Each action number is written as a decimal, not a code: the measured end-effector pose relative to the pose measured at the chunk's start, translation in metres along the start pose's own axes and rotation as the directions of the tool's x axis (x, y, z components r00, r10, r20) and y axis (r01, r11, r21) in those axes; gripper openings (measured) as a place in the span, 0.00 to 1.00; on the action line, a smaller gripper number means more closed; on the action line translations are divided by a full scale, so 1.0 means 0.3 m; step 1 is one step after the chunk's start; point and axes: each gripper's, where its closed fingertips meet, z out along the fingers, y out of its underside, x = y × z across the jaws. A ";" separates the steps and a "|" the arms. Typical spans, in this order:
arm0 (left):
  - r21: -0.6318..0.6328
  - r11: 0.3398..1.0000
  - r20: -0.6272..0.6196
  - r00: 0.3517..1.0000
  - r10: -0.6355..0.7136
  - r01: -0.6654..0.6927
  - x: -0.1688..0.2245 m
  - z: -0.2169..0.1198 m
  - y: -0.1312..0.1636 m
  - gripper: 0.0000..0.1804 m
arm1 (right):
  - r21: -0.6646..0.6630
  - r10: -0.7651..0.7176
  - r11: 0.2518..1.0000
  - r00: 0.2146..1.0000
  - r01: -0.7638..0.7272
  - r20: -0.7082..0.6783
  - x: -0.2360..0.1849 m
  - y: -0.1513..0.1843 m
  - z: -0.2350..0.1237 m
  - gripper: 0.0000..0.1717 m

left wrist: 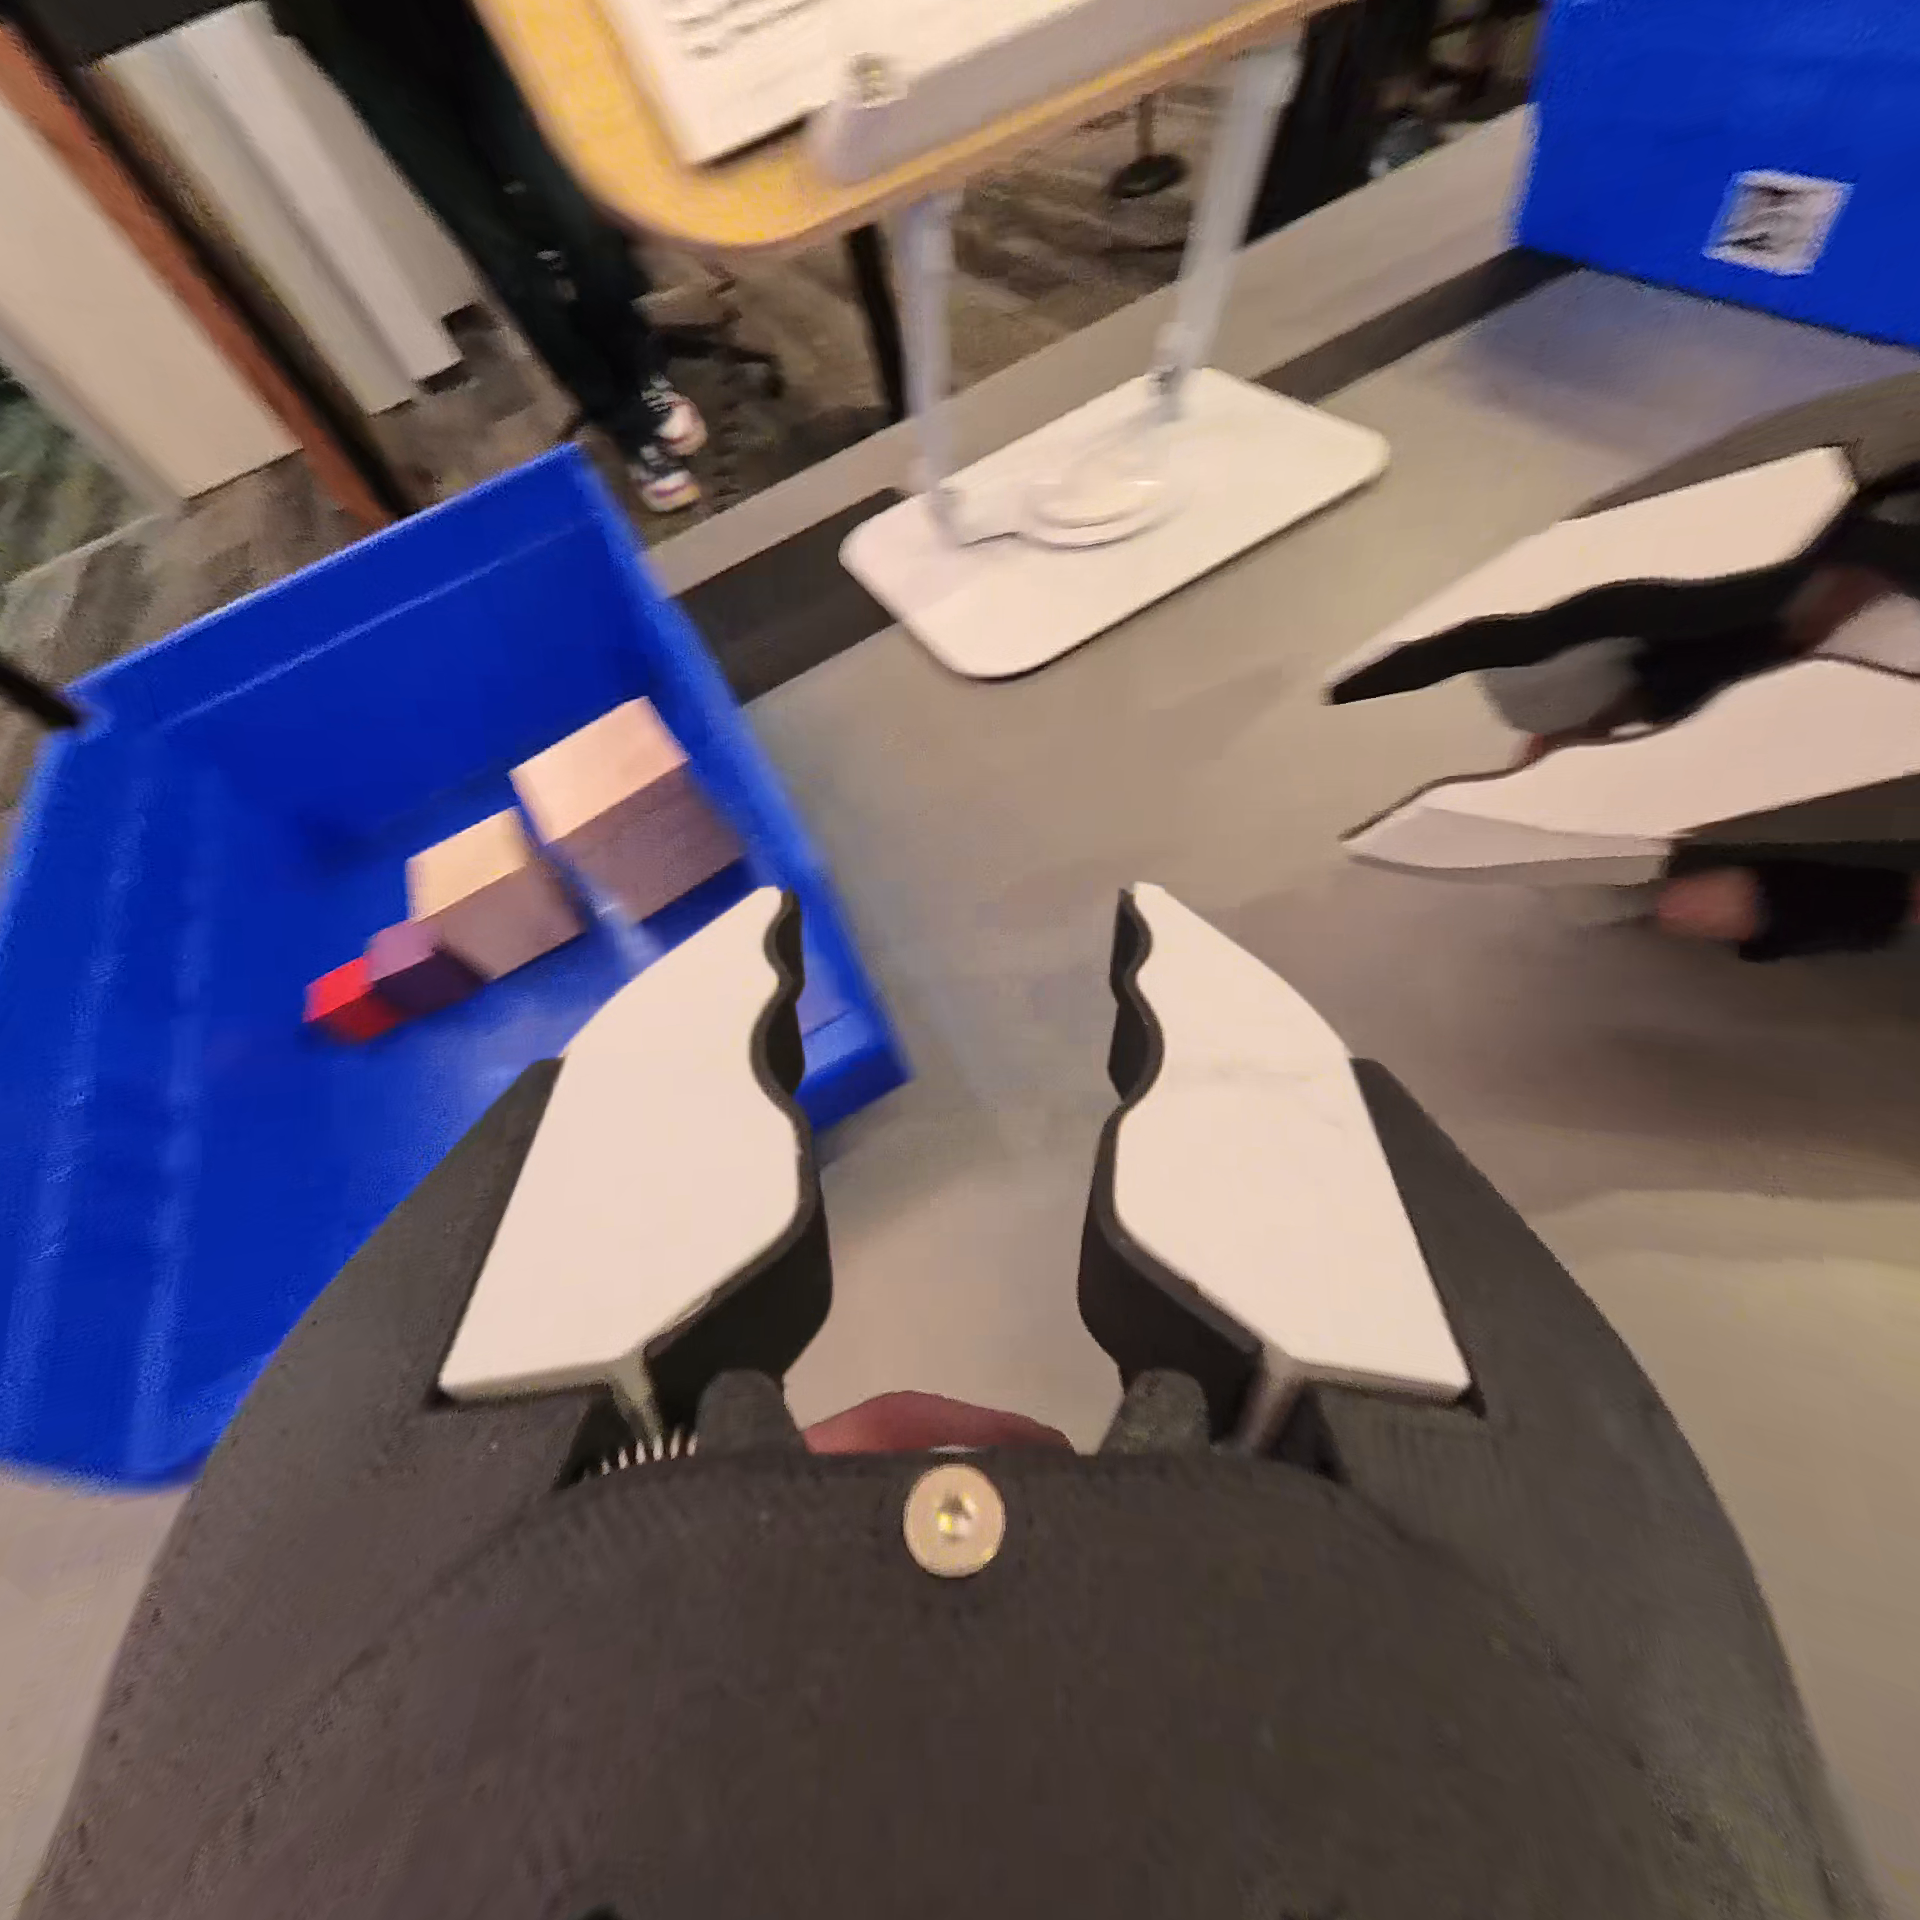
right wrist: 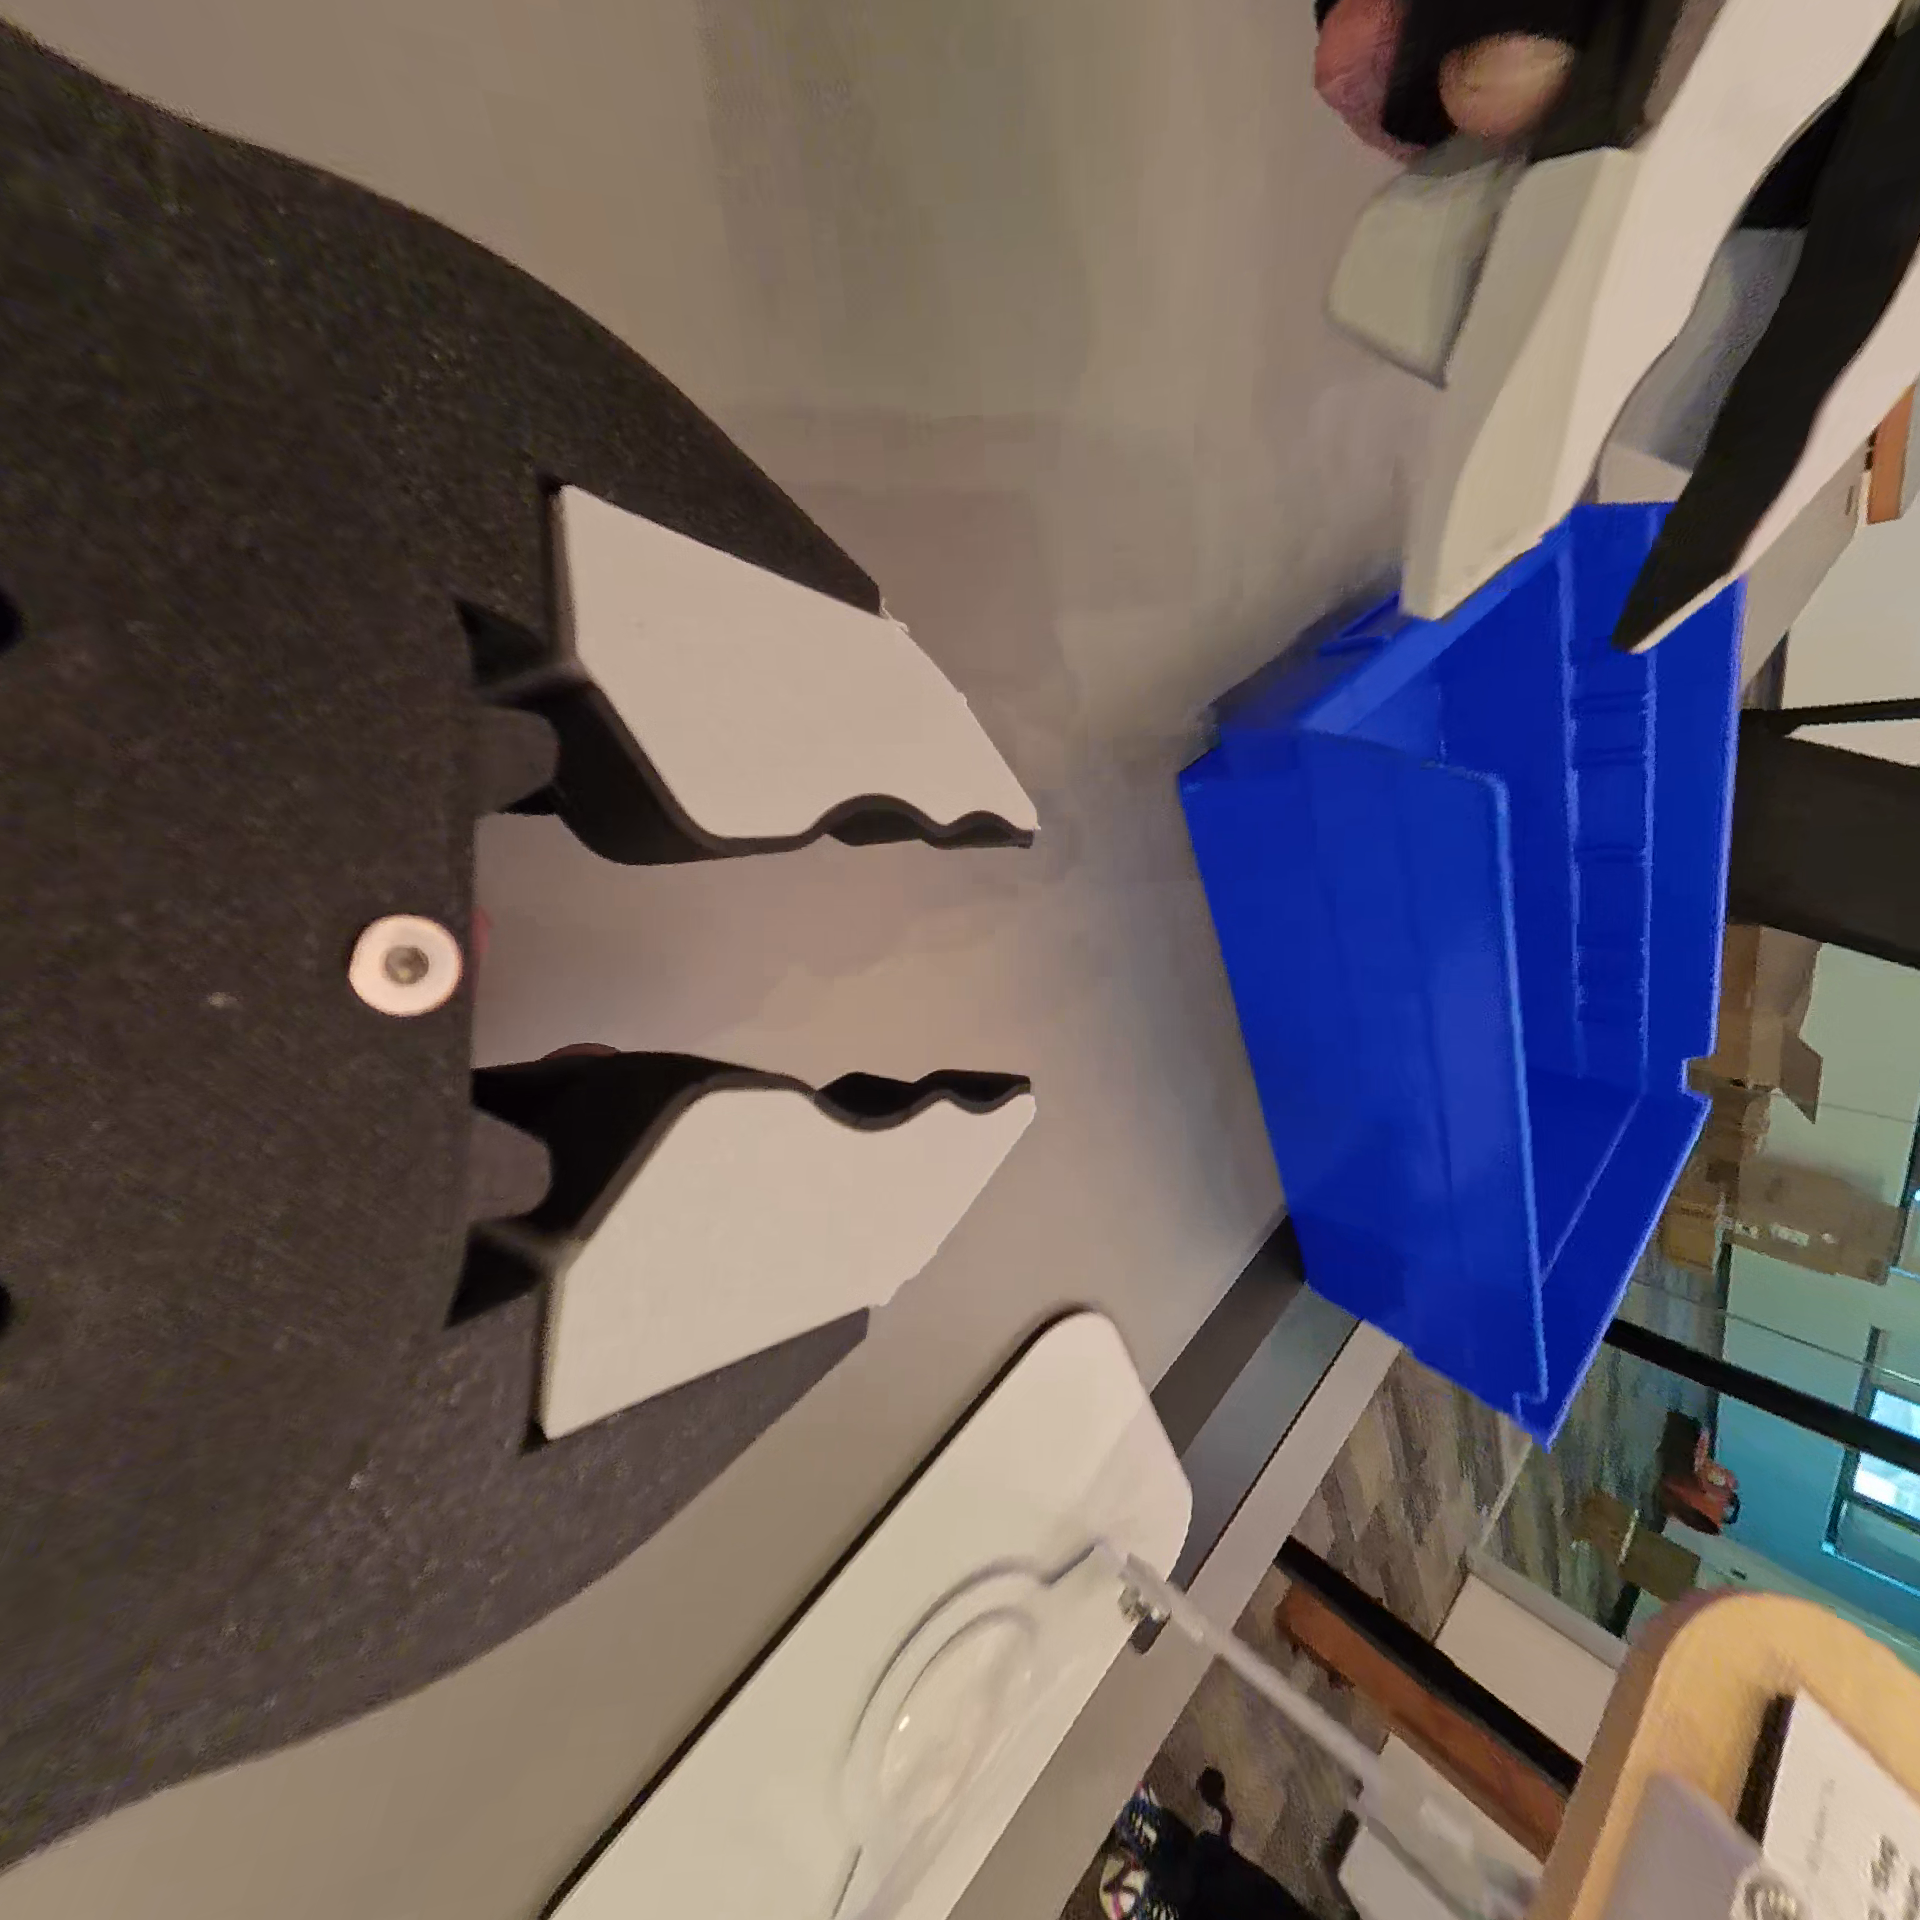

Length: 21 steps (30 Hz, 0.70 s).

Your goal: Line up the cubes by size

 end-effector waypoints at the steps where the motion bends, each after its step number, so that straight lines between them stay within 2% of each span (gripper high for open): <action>1: 0.013 1.000 -0.036 0.999 0.013 -0.013 0.066 0.020 -0.019 0.31 | -0.002 -0.015 1.000 1.000 0.015 -0.007 0.013 0.012 -0.026 0.24; 5: 0.047 0.996 -0.154 0.985 0.079 -0.073 0.307 0.114 -0.067 0.32 | 0.014 -0.053 0.998 0.996 0.054 -0.076 0.089 0.049 -0.134 0.23; 10: 0.055 0.996 -0.198 0.977 0.077 -0.068 0.455 0.273 -0.099 0.40 | -0.004 -0.032 0.999 0.983 0.032 -0.182 0.239 0.107 -0.237 0.23; 15: 0.081 0.996 -0.163 0.987 -0.009 0.023 0.440 0.403 -0.150 0.42 | -0.012 -0.017 1.000 0.962 0.014 -0.271 0.388 0.150 -0.307 0.23; 19: 0.149 0.989 -0.075 0.997 0.013 -0.002 0.379 0.428 -0.172 0.44 | -0.004 0.005 1.000 0.953 -0.007 -0.303 0.447 0.163 -0.332 0.23; 21: 0.142 0.990 -0.074 0.997 -0.015 0.025 0.361 0.430 -0.152 0.43 | -0.007 0.004 1.000 0.954 -0.007 -0.301 0.447 0.164 -0.331 0.23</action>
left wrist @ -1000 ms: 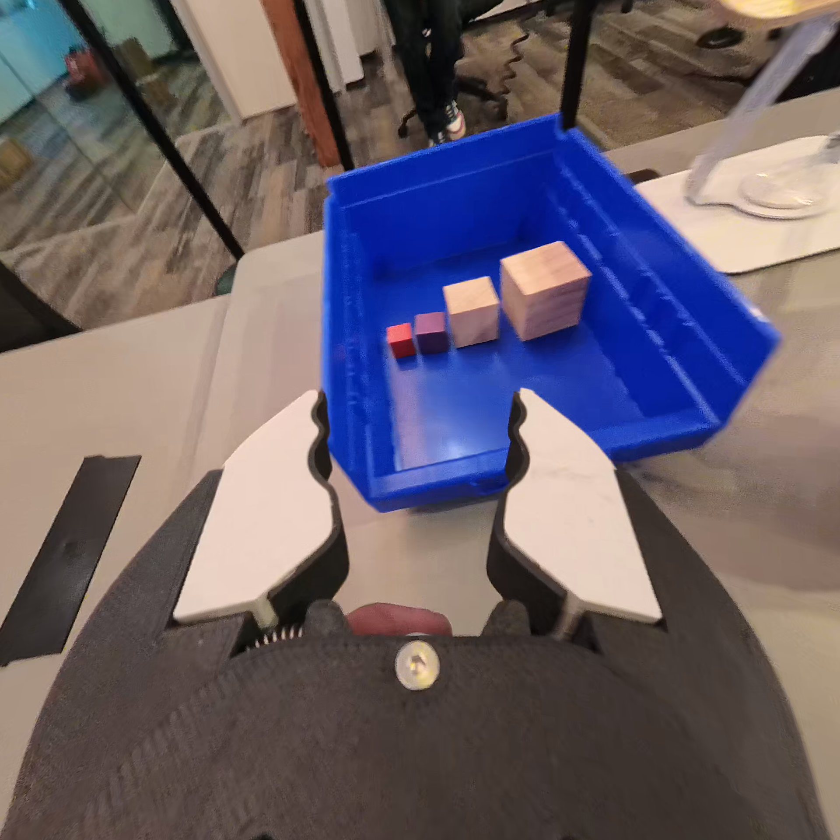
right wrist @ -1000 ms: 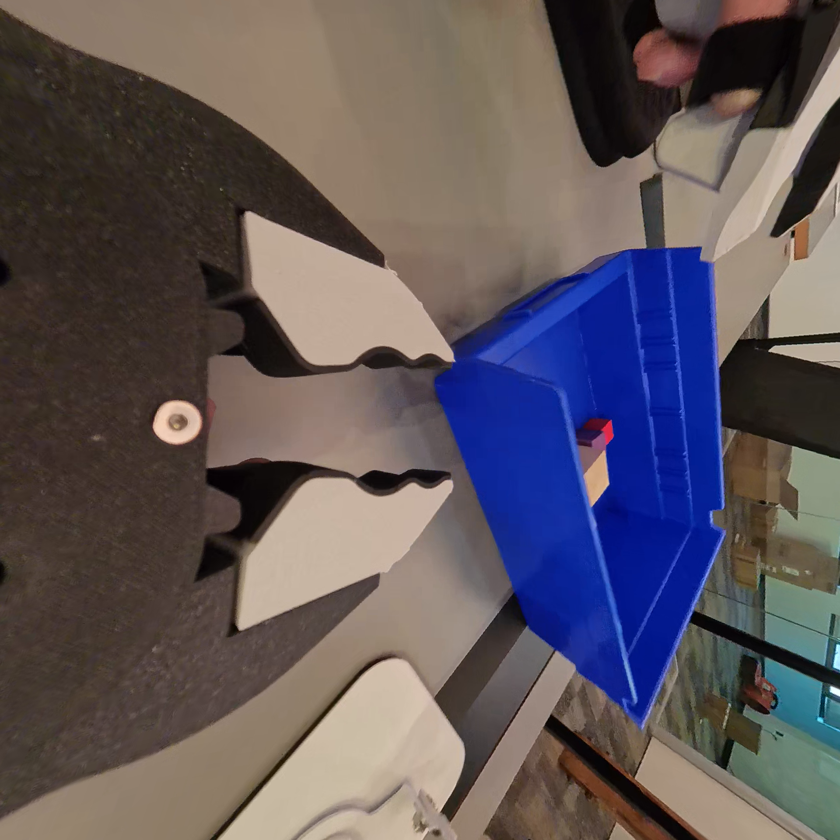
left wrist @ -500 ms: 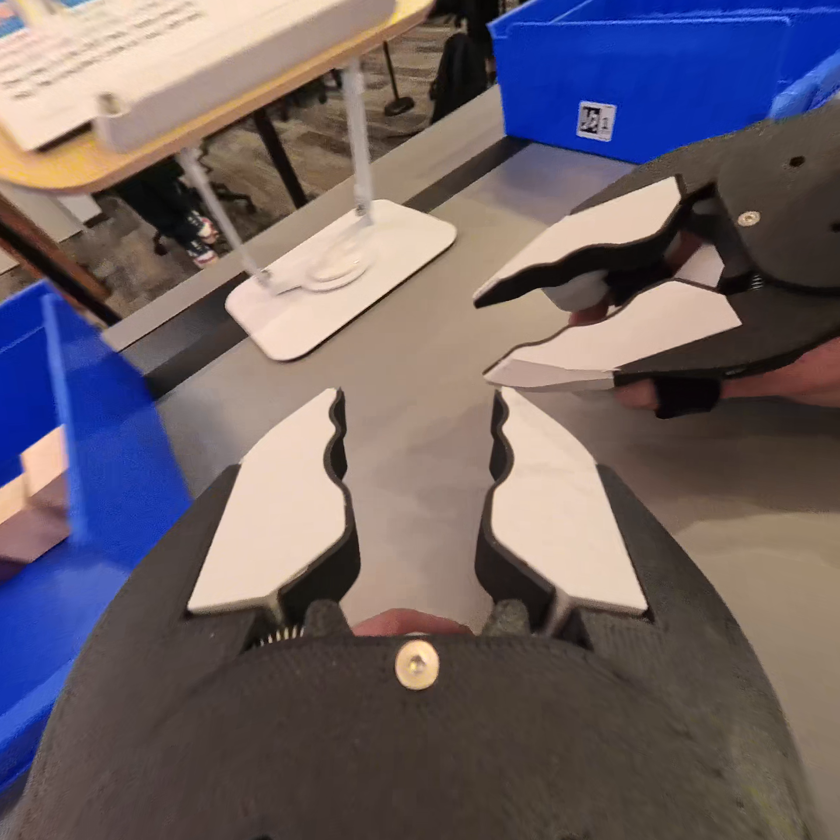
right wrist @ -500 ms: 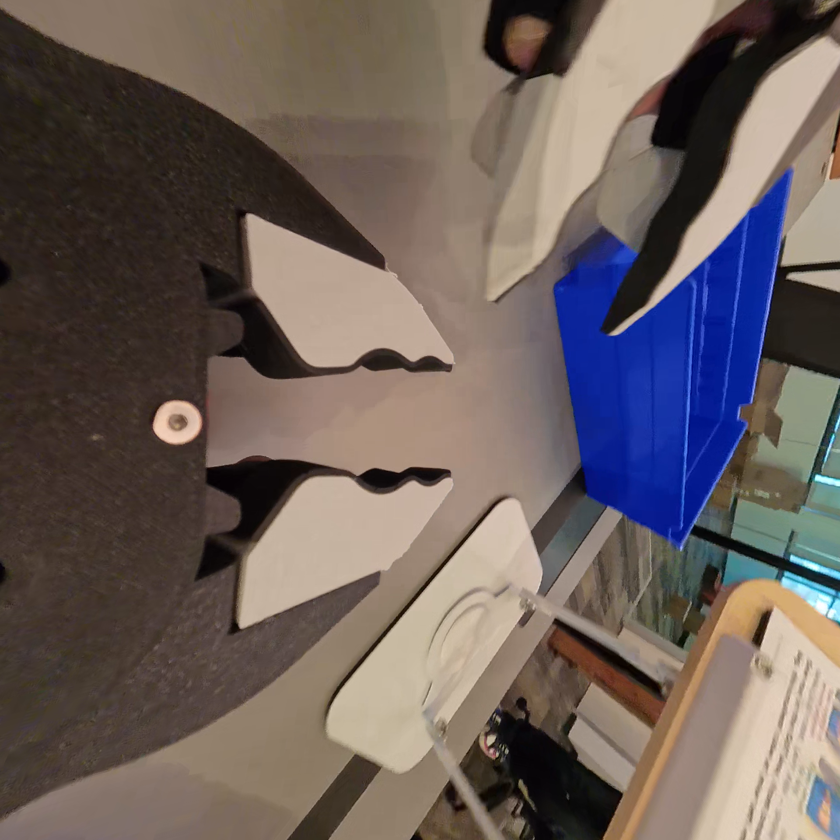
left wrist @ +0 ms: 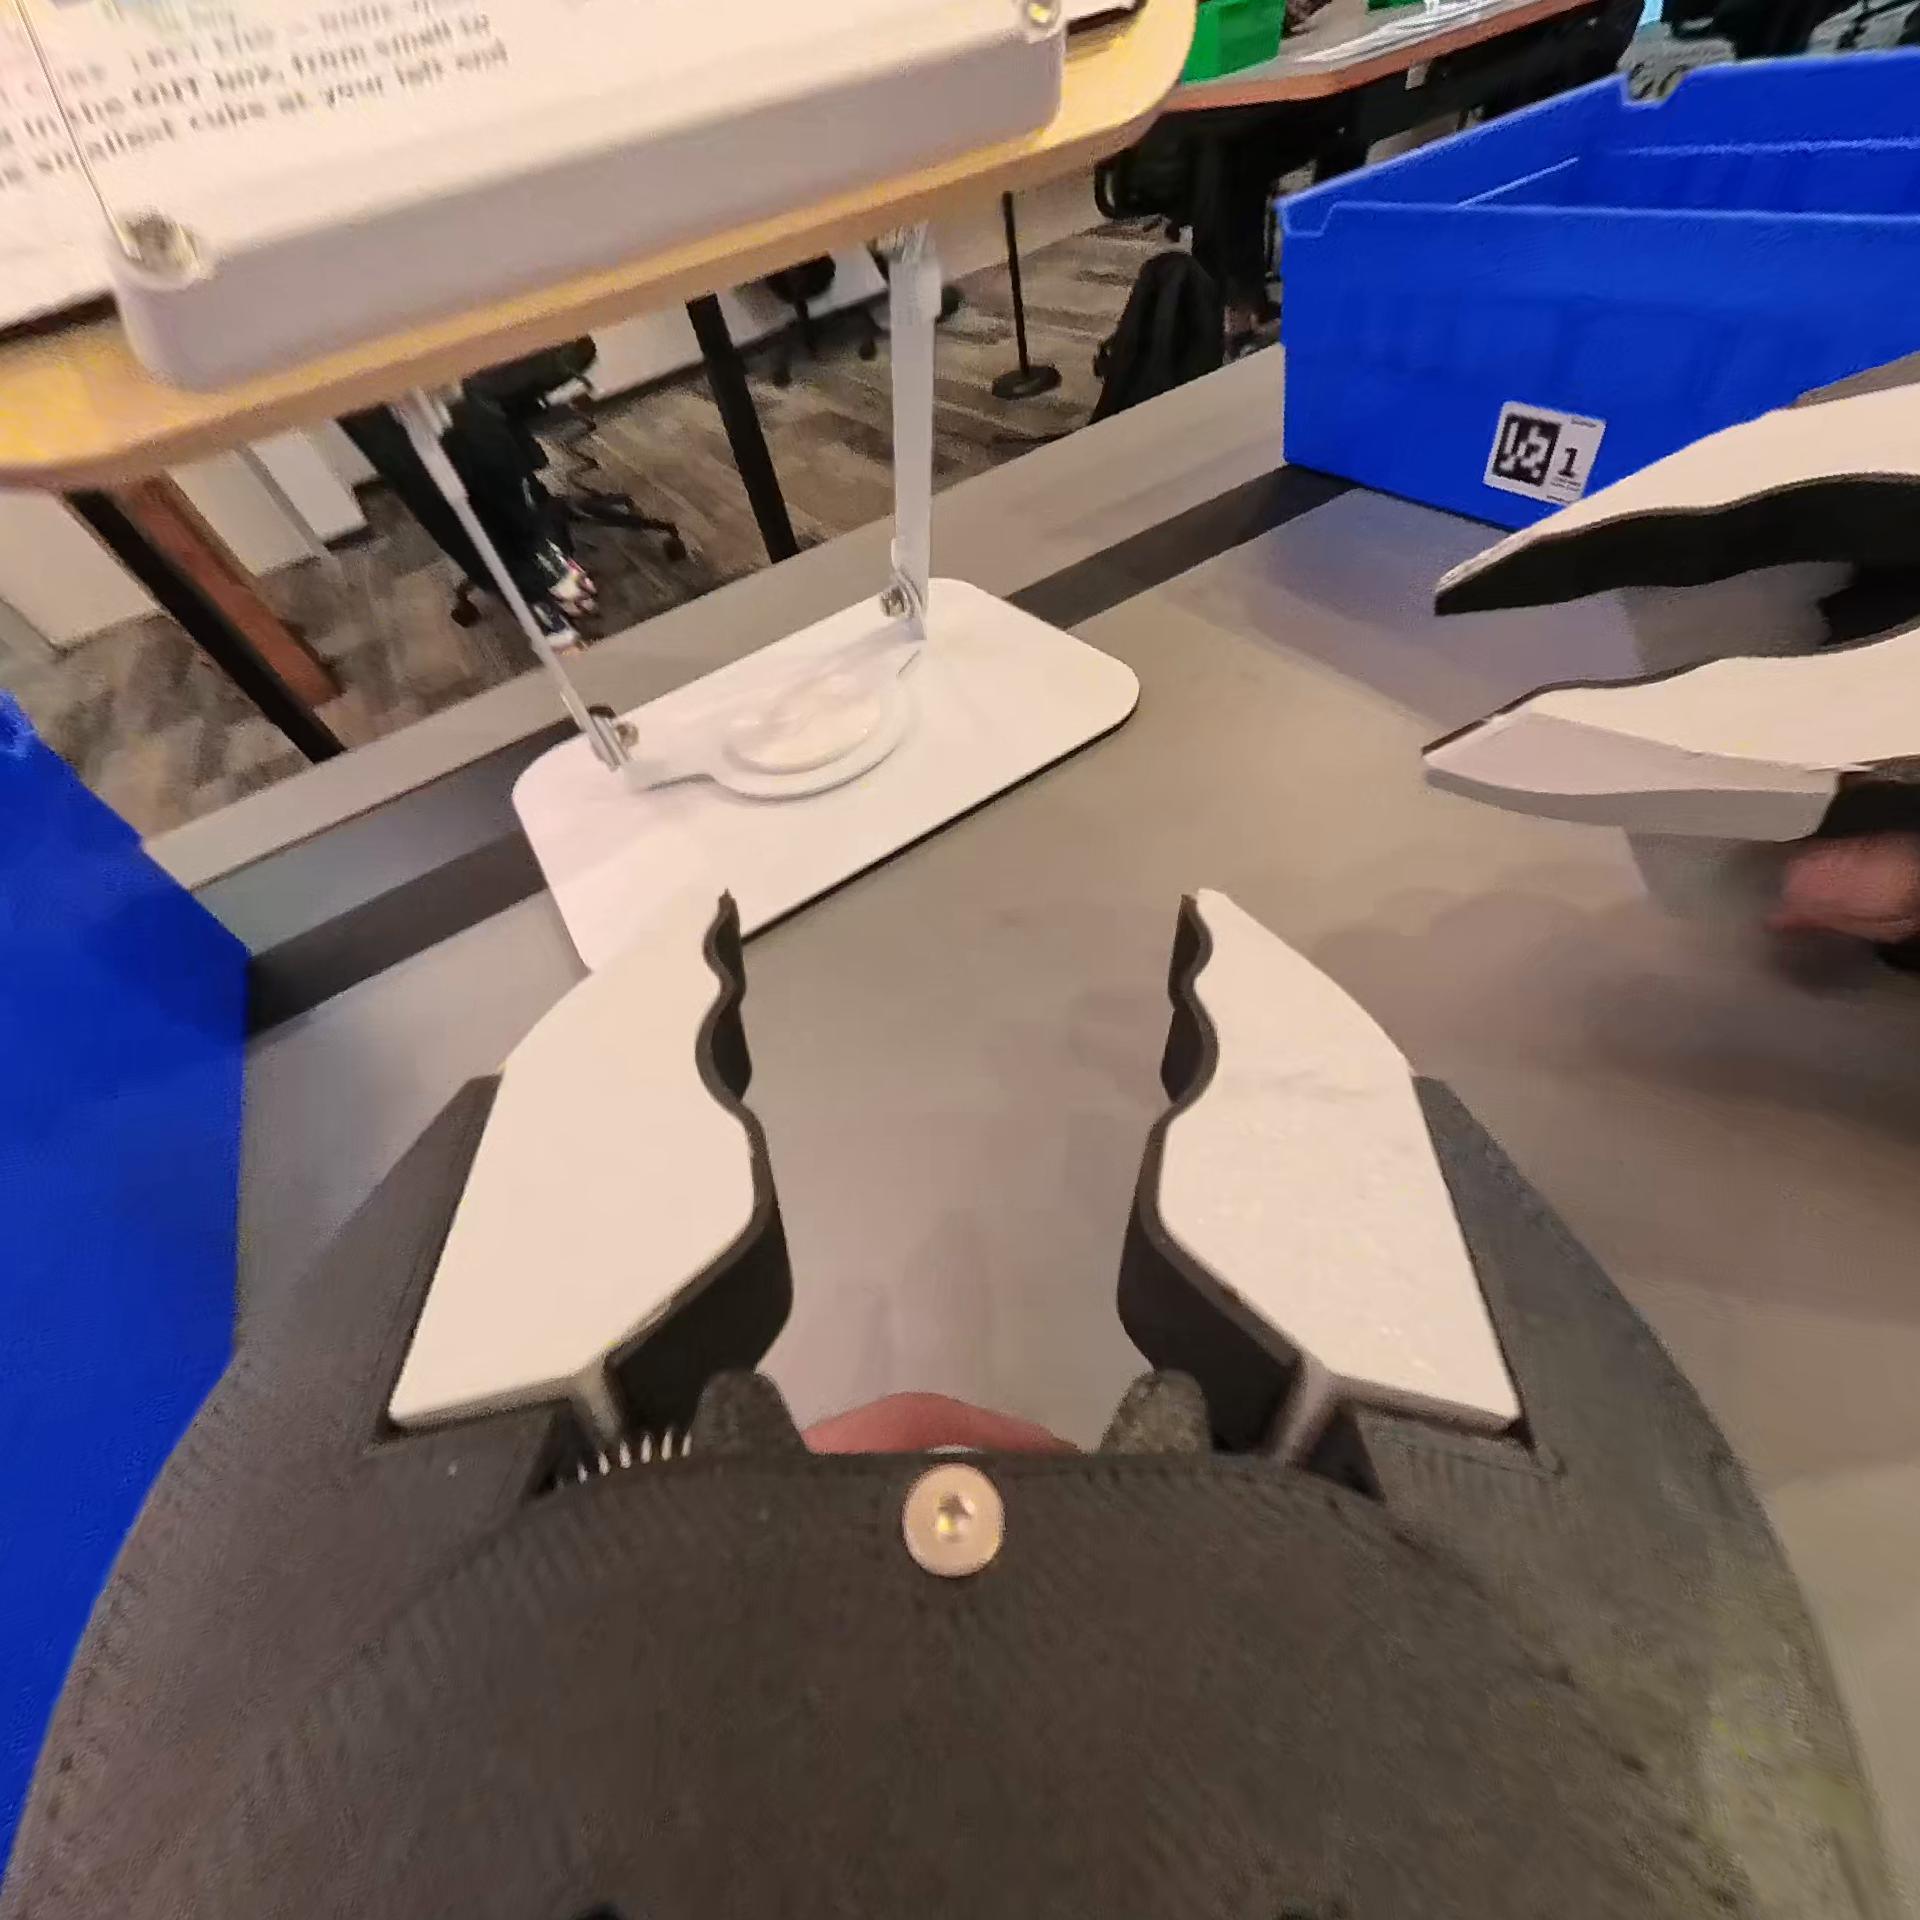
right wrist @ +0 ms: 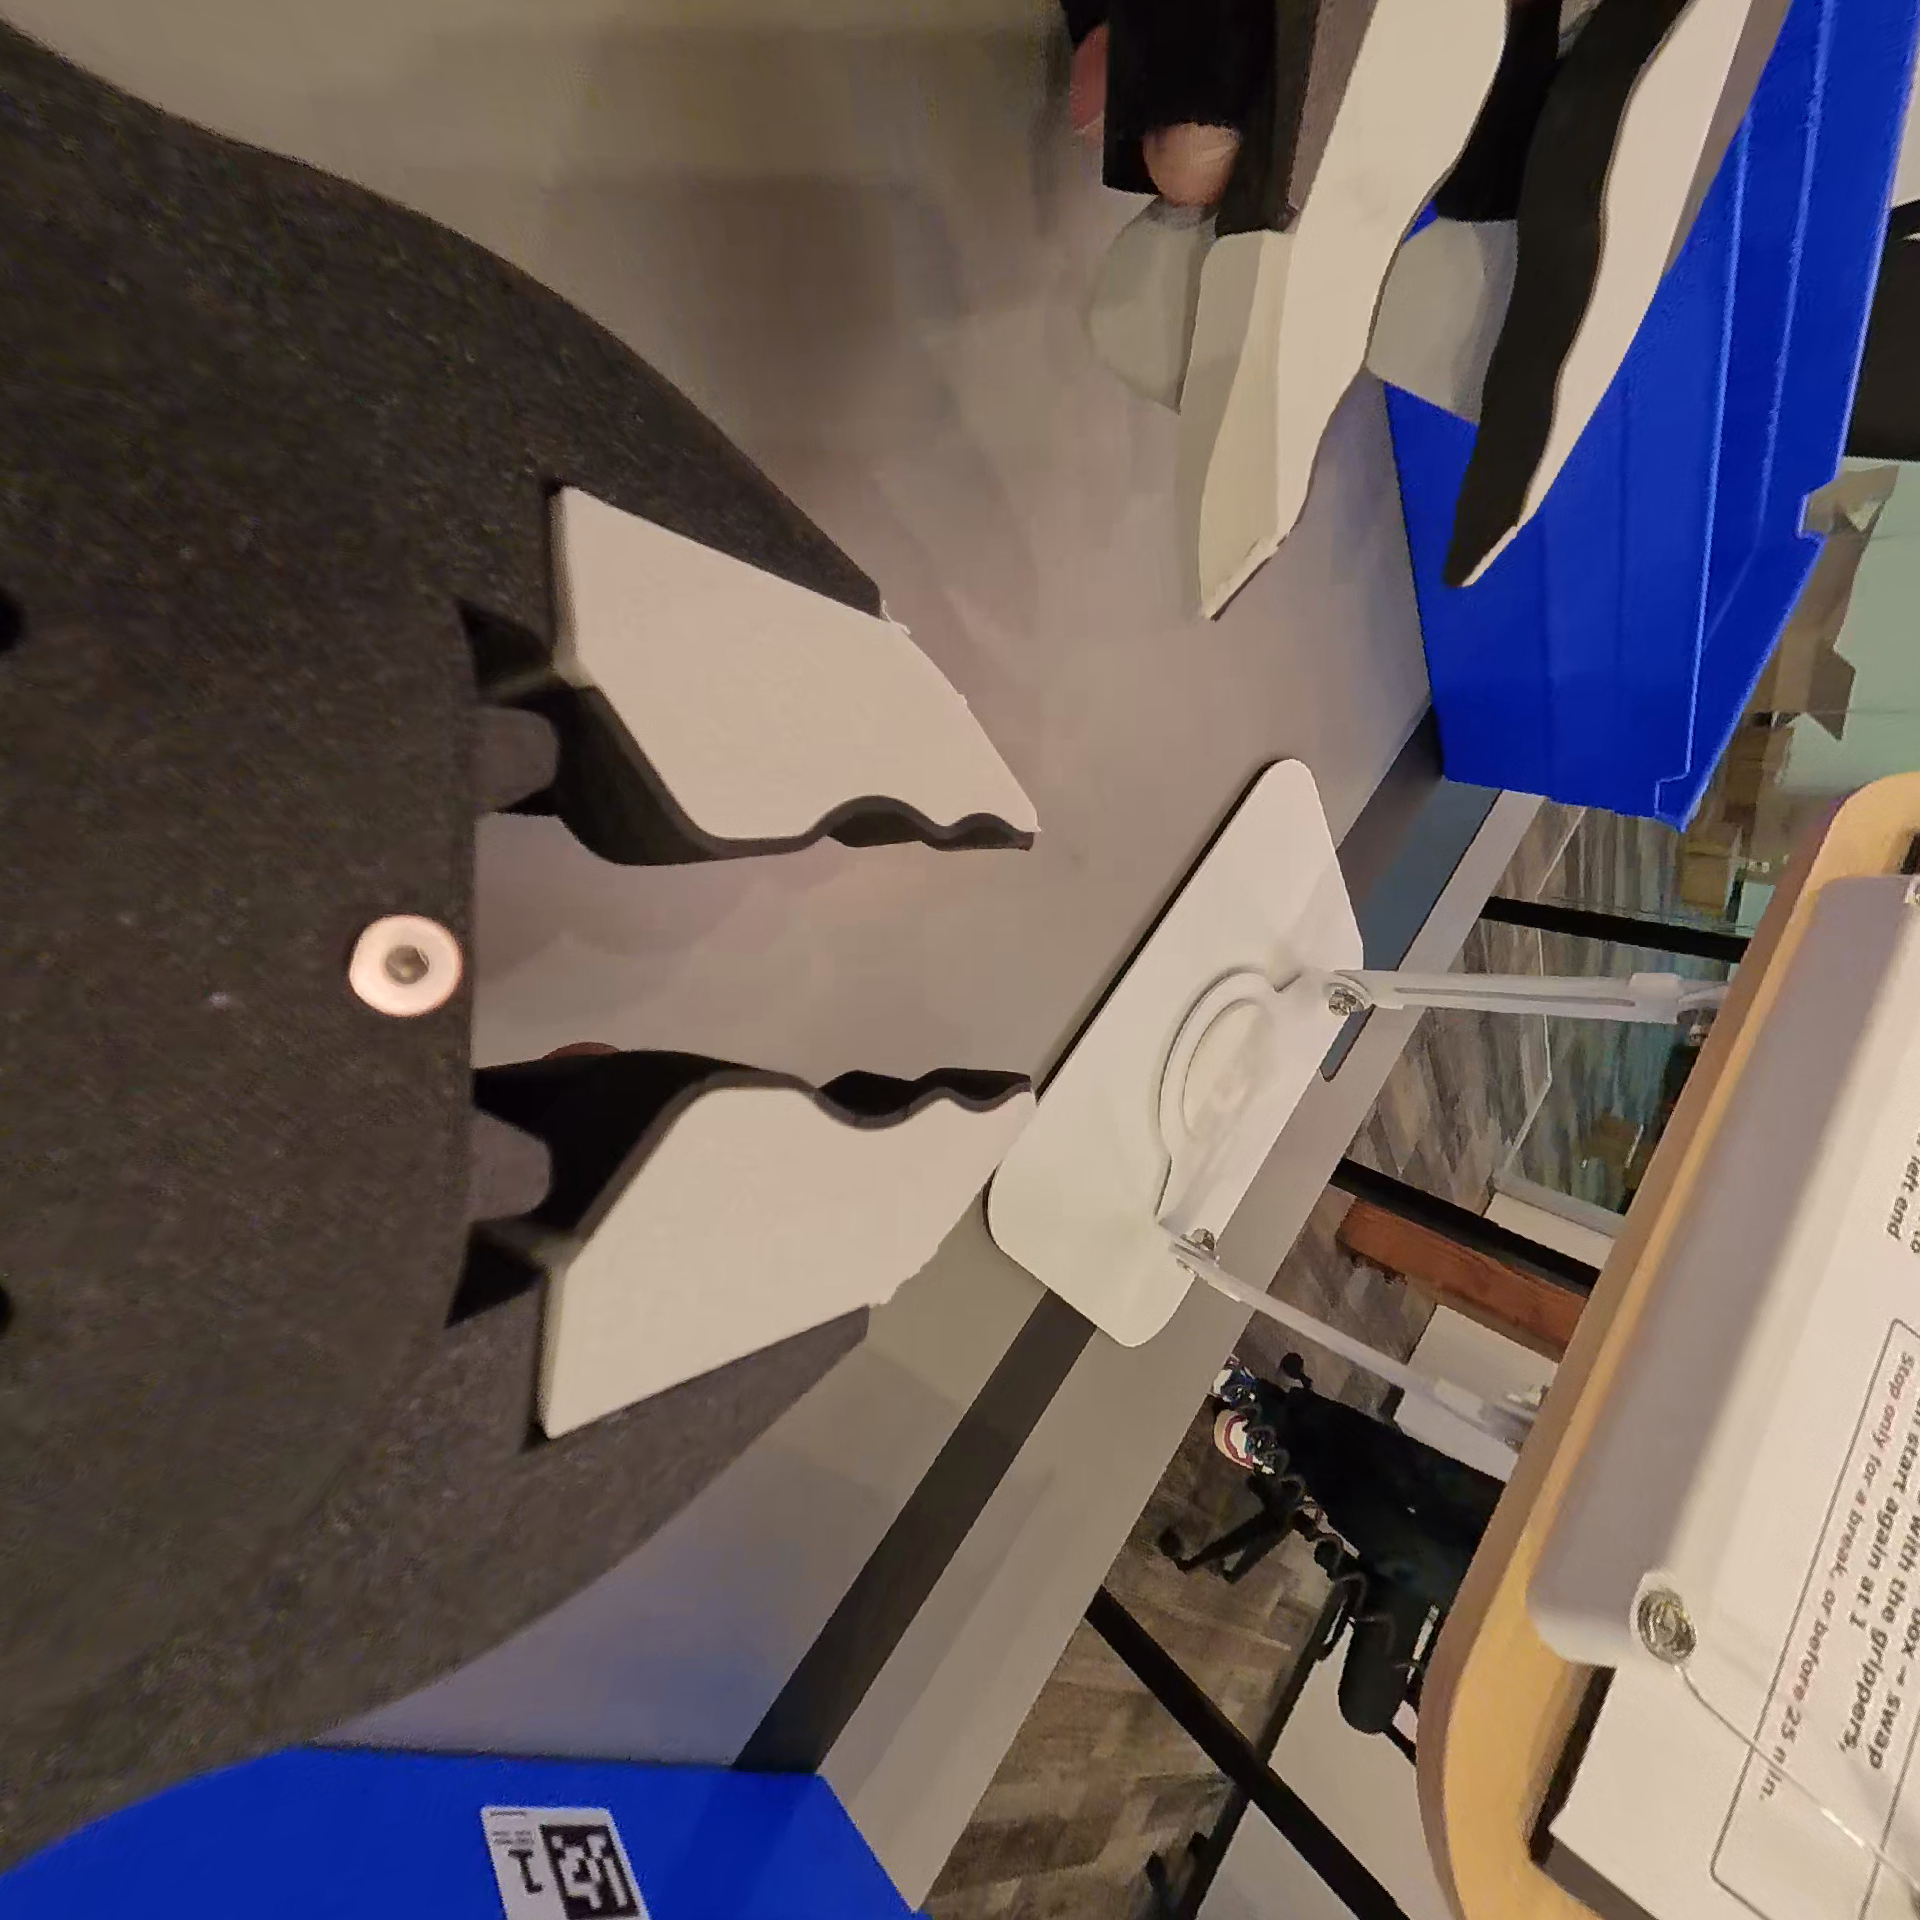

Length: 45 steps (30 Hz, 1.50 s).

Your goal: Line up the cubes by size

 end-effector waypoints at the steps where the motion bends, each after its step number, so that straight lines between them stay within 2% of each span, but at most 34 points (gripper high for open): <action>1: -0.008 1.000 -0.011 1.000 -0.018 0.018 -0.004 0.000 0.010 0.43 | -0.003 -0.016 1.000 1.000 0.016 0.001 -0.006 0.001 0.002 0.23; 6: 0.005 1.000 0.002 1.000 -0.007 0.007 -0.026 -0.007 0.011 0.42 | -0.021 -0.100 0.995 0.995 0.100 0.003 -0.036 0.009 0.010 0.23; 8: 0.016 1.000 0.001 1.000 0.027 -0.027 -0.021 -0.013 0.011 0.39 | -0.020 -0.107 0.994 0.994 0.107 0.003 -0.038 0.009 0.010 0.23; 10: -0.003 0.999 0.014 0.999 0.046 -0.046 -0.031 -0.008 0.020 0.40 | -0.019 -0.106 0.994 0.994 0.106 0.004 -0.038 0.008 0.009 0.23; 20: 0.007 1.000 -0.001 1.000 0.031 -0.031 -0.025 -0.017 0.009 0.41 | -0.022 -0.144 0.989 0.990 0.144 0.006 -0.051 0.011 0.011 0.23; 24: 0.090 0.993 -0.003 0.997 0.083 -0.082 -0.032 -0.082 -0.090 0.38 | -0.020 -0.163 0.986 0.987 0.163 0.002 -0.047 0.013 0.012 0.22; 27: 0.192 0.972 0.031 0.991 0.134 -0.137 -0.074 -0.174 -0.215 0.35 | -0.018 -0.147 0.989 0.989 0.147 0.001 -0.039 0.012 0.011 0.22; 31: 0.225 0.959 0.109 0.982 0.152 -0.173 -0.225 -0.288 -0.319 0.37 | -0.025 -0.149 0.988 0.989 0.150 0.008 -0.042 0.016 0.014 0.22; 34: 0.136 0.956 0.180 0.955 0.234 -0.260 -0.383 -0.344 -0.321 0.36 | -0.031 -0.153 0.988 0.988 0.154 0.014 -0.045 0.019 0.017 0.22; 36: 0.061 0.947 0.190 0.935 0.300 -0.317 -0.482 -0.361 -0.301 0.38 | -0.036 -0.152 0.988 0.988 0.153 0.018 -0.046 0.021 0.019 0.22; 39: -0.080 0.915 0.137 0.905 0.404 -0.396 -0.598 -0.353 -0.225 0.40 | -0.044 -0.158 0.986 0.987 0.159 0.026 -0.050 0.025 0.022 0.22; 45: -0.226 0.841 0.045 0.857 0.514 -0.492 -0.749 -0.318 -0.088 0.40 | -0.051 -0.164 0.985 0.986 0.166 0.036 -0.056 0.029 0.025 0.22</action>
